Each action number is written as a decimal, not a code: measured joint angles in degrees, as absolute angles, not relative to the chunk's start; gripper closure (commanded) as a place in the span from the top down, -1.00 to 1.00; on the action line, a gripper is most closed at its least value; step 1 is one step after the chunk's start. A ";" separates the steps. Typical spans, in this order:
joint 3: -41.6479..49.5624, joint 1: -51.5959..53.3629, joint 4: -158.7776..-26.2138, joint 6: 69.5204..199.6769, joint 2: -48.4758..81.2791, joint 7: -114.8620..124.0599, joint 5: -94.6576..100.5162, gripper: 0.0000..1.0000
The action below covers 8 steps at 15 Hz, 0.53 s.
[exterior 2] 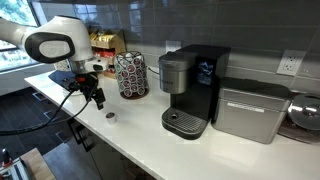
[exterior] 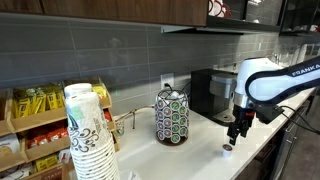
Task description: Put the cup in the cupholder
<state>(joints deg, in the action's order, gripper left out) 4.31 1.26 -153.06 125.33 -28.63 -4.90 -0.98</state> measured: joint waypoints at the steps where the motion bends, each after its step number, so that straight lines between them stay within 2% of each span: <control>1: 4.25 1.52 -153.11 126.01 -27.92 -4.91 -1.67 1.00; 8: 3.72 2.73 -153.28 131.76 -22.06 -6.01 -3.67 1.00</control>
<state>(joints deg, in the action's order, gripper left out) 3.72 2.73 -153.28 131.76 -22.06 -6.01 -3.67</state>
